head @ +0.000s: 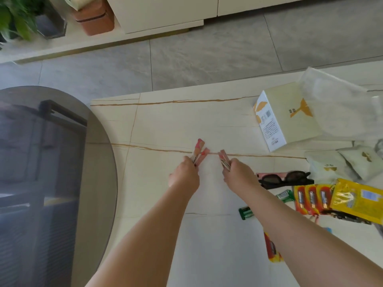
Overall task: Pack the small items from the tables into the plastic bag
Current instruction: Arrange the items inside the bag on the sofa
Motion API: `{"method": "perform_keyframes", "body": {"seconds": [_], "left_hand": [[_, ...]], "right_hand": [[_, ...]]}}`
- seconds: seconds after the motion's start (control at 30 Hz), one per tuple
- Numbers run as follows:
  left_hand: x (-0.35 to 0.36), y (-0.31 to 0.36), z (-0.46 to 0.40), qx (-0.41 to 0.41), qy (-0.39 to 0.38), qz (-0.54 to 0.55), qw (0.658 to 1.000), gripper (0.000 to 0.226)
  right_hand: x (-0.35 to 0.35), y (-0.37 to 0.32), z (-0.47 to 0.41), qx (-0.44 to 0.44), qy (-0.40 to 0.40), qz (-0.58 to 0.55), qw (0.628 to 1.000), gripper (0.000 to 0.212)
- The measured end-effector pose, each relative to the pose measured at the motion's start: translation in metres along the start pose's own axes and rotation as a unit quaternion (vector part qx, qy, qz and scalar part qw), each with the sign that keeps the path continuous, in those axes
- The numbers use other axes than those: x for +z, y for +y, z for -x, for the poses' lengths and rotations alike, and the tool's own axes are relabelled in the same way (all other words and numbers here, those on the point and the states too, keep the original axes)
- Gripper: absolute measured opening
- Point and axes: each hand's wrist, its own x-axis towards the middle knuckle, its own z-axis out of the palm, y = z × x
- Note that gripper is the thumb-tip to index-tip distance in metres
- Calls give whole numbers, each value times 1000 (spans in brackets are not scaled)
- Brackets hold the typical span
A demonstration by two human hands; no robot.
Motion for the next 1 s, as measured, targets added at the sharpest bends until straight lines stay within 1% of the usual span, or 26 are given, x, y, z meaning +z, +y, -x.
{"method": "perform_keyframes", "body": {"seconds": [0.07,0.13,0.2,0.37,0.47,0.57,0.67,0.73,0.8,0.9,1.0], "left_hand": [[-1,6,26,-7,-14,50,999,21],[-3,14,55,1,-28,99,995,22],[-7,24,87,13,-39,111,993,22],[-20,60,169,30,-64,153,986,23],[-30,87,218,35,-85,189,978,27],[-41,113,264,43,-119,204,971,30],[-52,134,303,48,-151,208,965,24],[-58,144,326,82,-174,194,962,21],[-62,151,348,133,-196,170,956,24],[-69,159,380,215,-211,121,946,27],[-72,163,414,246,-249,139,926,21]], "right_hand": [[-12,7,21,37,-34,-140,989,18],[-26,13,48,72,-54,-259,962,9],[-41,19,78,84,-60,-320,942,3],[-83,35,156,95,-63,-415,903,27],[-107,42,203,100,-51,-498,860,23],[-133,47,249,117,-28,-575,809,17],[-153,52,297,128,9,-643,755,20],[-161,58,329,108,27,-670,734,27],[-166,62,360,90,47,-686,721,33],[-170,67,403,87,106,-712,688,27],[-166,74,440,97,183,-736,644,21]]}}
